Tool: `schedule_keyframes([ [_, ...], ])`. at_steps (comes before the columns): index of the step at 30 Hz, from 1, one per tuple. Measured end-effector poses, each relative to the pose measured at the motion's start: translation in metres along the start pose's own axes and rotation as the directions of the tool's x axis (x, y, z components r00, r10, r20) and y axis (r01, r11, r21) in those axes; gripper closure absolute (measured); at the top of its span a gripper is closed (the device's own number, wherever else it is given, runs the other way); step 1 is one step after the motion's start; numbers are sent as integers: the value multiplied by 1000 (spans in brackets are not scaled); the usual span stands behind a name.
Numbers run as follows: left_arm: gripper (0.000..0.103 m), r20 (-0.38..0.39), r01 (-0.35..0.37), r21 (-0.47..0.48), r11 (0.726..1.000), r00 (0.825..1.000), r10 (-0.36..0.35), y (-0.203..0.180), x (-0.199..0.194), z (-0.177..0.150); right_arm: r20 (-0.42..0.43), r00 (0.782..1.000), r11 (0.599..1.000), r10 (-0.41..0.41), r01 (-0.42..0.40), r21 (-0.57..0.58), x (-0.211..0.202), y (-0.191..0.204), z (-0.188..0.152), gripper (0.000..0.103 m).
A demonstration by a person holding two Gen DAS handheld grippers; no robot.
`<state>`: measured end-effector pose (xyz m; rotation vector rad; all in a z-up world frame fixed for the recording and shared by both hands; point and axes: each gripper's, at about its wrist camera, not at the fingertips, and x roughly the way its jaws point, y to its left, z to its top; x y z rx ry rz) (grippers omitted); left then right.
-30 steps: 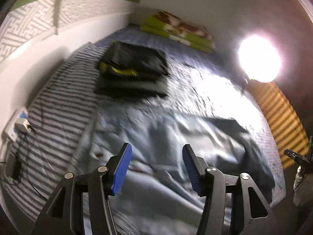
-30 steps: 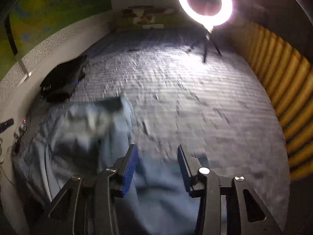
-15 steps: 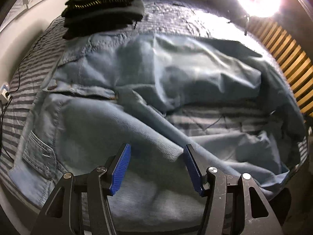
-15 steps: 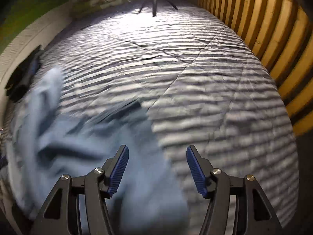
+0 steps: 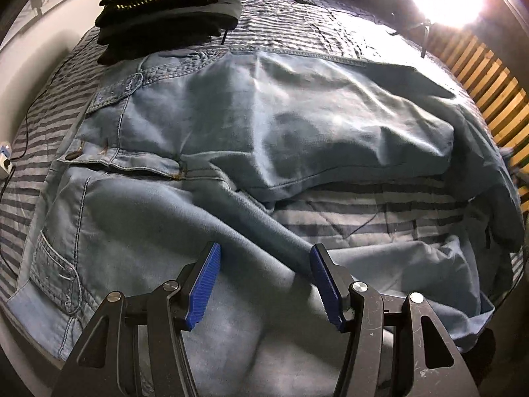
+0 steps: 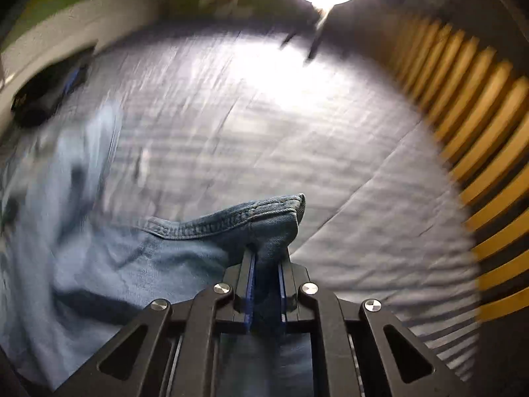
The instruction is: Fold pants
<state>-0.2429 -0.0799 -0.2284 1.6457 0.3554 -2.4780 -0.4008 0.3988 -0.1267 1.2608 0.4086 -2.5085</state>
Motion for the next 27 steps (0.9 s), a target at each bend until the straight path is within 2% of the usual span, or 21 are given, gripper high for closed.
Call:
schedule_keyframes([
  [2,43,10,6,-16,1000,1000,-6,3,-1,3,88,993,994,-76,69,85,-26,-34,23,93],
  [4,43,22,5,-27,1000,1000,-5,3,-3,7,176,950,960,-259,233,155,-46,-71,52,93],
  [5,43,27,6,-29,1000,1000,-5,2,-3,9,185,937,948,-296,264,178,-48,-84,64,93],
  [8,43,37,5,-24,1000,999,-5,-4,-1,14,146,919,905,-366,316,284,-30,-127,101,93],
  [10,43,38,17,-14,1000,999,-16,-12,1,17,111,884,869,-454,413,272,-3,-136,118,93],
  [11,43,33,32,-7,999,999,-32,-16,2,18,68,875,856,-479,448,256,18,-137,123,92],
  [13,43,32,41,16,999,999,-41,-23,2,21,-33,898,867,-440,434,243,54,-139,127,89],
  [14,43,35,40,28,999,999,-41,-27,1,23,-65,912,877,-405,408,253,67,-140,124,83],
  [17,43,46,52,49,997,997,-54,-33,-3,27,-92,916,876,-390,400,270,82,-145,116,65],
  [18,43,51,57,52,997,997,-59,-34,-6,28,-98,919,879,-382,394,271,82,-147,112,63],
  [22,43,79,74,44,996,994,-77,-33,-20,28,-92,936,890,-339,351,290,62,-148,98,63],
  [25,43,101,85,16,996,991,-86,-22,-32,22,-65,967,913,-246,254,319,33,-147,83,63],
  [27,43,122,96,-28,995,988,-92,-8,-43,17,-48,980,923,-195,200,329,17,-139,68,63],
])
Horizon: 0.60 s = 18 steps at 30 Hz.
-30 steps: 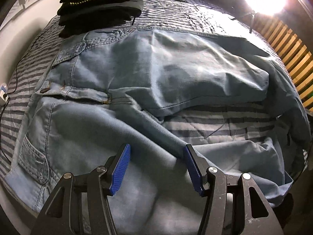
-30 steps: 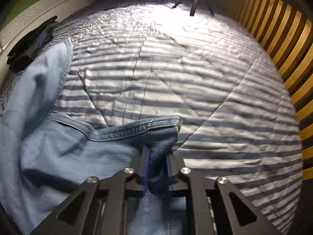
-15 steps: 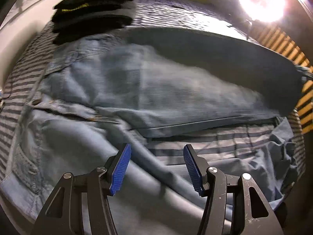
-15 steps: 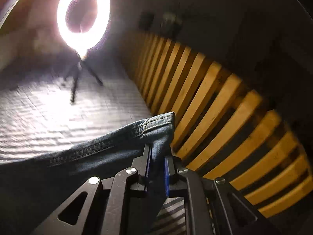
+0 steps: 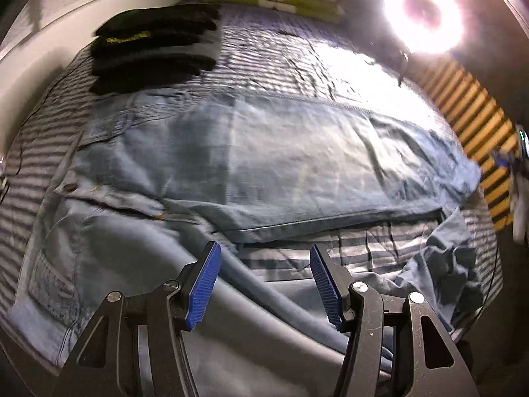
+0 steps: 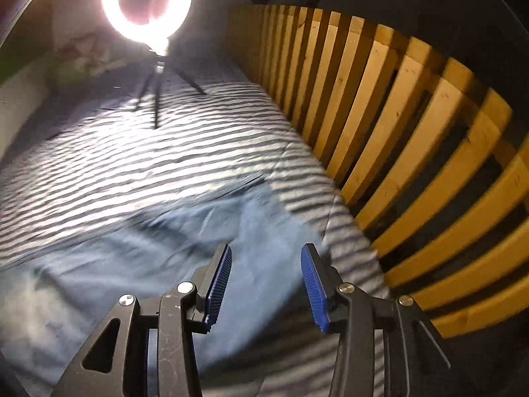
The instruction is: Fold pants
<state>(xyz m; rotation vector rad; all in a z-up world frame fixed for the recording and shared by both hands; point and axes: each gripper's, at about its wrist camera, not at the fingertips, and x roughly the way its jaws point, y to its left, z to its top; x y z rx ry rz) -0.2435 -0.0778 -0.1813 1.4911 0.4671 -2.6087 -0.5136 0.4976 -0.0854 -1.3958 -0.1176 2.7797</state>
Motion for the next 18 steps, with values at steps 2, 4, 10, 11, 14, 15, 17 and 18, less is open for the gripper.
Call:
schedule_keyframes([
  [2,43,27,3,-43,999,1000,-2,14,-14,-3,-2,998,998,65,-65,11,-22,-3,-23,63],
  [4,43,67,9,-86,996,998,-3,28,-35,-7,-15,988,988,155,-155,21,-41,-5,-48,63],
  [10,43,155,0,-205,979,987,32,81,-90,-25,-71,959,957,274,-279,-79,-95,12,-146,61],
  [11,43,166,5,-227,974,986,34,92,-99,-30,-86,957,952,278,-286,-107,-102,17,-160,56],
  [14,43,188,8,-286,958,981,48,120,-119,-48,-121,957,940,265,-284,-189,-116,30,-208,44],
  [15,43,185,2,-297,955,981,55,128,-123,-54,-133,955,937,264,-287,-202,-118,33,-222,44],
  [17,42,167,-5,-321,947,984,62,142,-126,-66,-177,945,927,276,-310,-211,-113,42,-245,44],
  [18,42,157,2,-329,944,986,53,148,-126,-71,-198,939,923,282,-322,-211,-112,45,-255,44],
])
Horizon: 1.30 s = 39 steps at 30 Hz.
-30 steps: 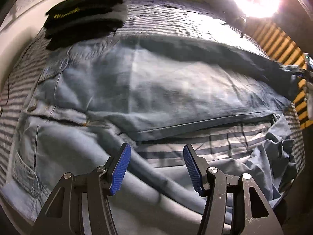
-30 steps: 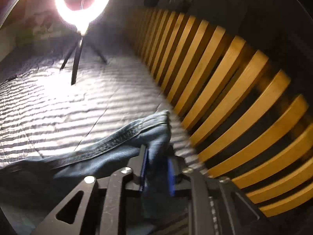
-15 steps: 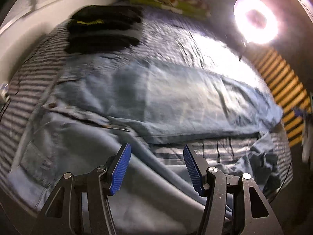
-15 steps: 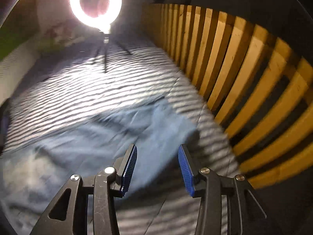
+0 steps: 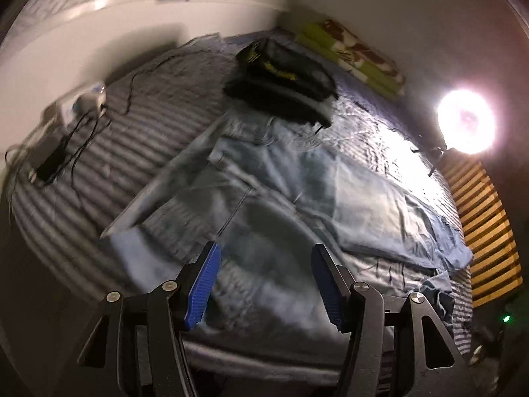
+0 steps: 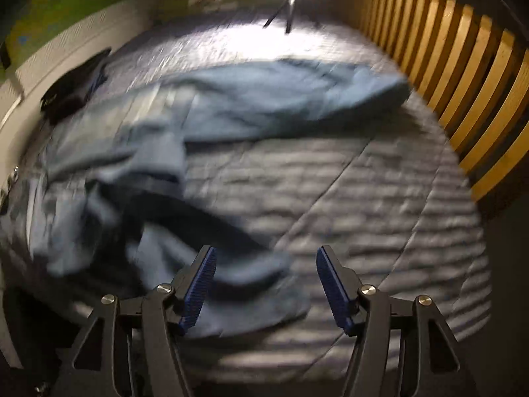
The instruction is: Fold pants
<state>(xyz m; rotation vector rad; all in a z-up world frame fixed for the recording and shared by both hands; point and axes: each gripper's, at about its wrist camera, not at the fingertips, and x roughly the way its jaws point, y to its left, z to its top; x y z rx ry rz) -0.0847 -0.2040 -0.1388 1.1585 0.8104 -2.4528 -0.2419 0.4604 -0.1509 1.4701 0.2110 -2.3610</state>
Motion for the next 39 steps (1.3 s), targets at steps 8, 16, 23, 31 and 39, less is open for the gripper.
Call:
schedule_keyframes([
  [8,42,-81,46,-61,997,995,-51,16,19,-33,-69,995,987,-78,67,-146,31,39,-30,41],
  [16,42,-186,139,123,983,976,-114,-67,56,-68,-15,995,989,-97,94,-111,-3,42,-19,103],
  [23,42,-259,237,426,873,957,-133,-176,66,-113,71,996,995,-58,63,-71,-46,21,0,77],
  [31,25,-363,366,693,621,922,-137,-292,73,-173,-20,998,986,-52,48,-157,29,23,17,38],
  [39,41,-329,275,821,500,944,19,-325,126,-200,-47,999,994,-27,22,-107,75,17,21,48],
])
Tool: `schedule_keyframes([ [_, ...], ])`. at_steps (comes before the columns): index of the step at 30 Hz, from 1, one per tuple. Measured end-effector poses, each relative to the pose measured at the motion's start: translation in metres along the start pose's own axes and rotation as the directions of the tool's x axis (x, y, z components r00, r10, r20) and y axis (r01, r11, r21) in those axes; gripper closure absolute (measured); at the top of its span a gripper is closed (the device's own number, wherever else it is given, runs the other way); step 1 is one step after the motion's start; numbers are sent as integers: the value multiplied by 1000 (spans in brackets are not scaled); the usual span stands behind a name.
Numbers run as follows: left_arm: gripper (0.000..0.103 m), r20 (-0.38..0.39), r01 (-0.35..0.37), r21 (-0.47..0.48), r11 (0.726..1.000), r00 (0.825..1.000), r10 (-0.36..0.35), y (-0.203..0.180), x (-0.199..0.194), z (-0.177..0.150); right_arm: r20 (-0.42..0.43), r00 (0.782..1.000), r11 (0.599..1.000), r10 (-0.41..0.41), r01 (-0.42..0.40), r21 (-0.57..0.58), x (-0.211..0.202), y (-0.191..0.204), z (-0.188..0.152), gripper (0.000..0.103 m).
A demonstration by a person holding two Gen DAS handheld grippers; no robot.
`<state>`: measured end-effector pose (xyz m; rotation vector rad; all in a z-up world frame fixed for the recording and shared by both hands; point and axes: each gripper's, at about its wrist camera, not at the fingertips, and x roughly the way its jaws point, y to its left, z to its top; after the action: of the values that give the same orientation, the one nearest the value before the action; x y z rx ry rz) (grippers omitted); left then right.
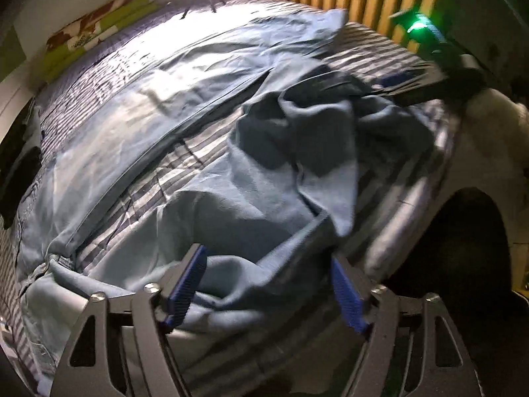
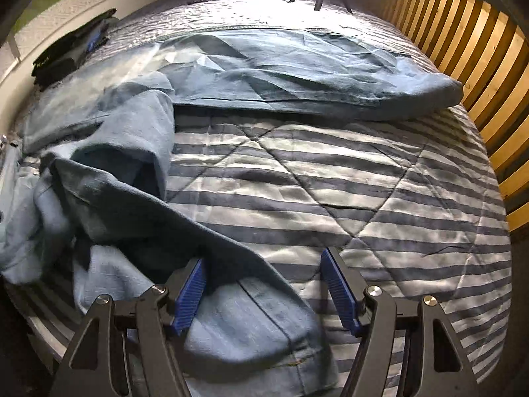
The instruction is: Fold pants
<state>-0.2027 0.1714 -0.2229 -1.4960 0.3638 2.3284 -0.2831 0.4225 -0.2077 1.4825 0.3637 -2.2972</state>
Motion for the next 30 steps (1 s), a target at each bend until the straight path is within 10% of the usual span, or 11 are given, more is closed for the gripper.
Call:
schedule_keyframes([
  [3,84,12,27,-63,998,1000,-26,13,-1,-1,-4,1000,999,27,-27,-32,-8,8,-4,94],
  [5,89,47,5,-52,999,999,-2,15,-11,-6,11,1000,998,-17,18,-65,-21,16,-6,100],
  [12,95,177,-67,-57,996,981,76,38,-84,-13,216,971,995,-103,102,12,-120,8,-8,102],
  [23,95,382,-9,-106,994,923,49,94,-214,-23,549,800,962,-243,270,33,-317,31,-11,102],
  [30,95,221,11,-96,995,975,11,116,-106,57,345,869,928,-356,372,19,-211,-12,69,102],
])
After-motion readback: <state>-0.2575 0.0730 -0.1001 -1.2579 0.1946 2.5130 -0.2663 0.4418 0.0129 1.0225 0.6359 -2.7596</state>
